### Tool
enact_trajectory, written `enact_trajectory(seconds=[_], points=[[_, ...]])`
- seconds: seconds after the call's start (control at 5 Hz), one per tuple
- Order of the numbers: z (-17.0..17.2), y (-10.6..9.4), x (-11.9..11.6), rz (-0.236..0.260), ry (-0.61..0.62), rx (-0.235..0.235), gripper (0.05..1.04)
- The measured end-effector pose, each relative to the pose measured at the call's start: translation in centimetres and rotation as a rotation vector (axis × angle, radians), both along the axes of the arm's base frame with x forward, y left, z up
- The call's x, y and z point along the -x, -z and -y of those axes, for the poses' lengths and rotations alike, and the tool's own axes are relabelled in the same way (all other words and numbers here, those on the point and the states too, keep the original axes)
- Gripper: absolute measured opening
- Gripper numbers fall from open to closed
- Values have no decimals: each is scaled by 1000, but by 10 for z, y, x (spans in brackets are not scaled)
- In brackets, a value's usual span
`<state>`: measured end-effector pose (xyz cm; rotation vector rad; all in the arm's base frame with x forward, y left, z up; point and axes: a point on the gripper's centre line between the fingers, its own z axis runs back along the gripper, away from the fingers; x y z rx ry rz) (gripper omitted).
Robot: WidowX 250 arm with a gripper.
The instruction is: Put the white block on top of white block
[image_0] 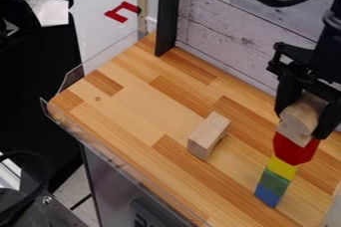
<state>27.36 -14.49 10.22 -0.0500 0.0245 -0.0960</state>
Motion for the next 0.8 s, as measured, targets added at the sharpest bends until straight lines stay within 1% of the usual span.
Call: enact_trajectory(seconds=[0.2, 0.4, 0.6, 0.8], points=[[-2, 0, -1, -2, -11, 16, 616], [-9, -9, -4, 25, -35, 38, 616], [-28, -22, -8, 56, -76, 62, 616], [-51, -21, -12, 49, -104, 70, 616]])
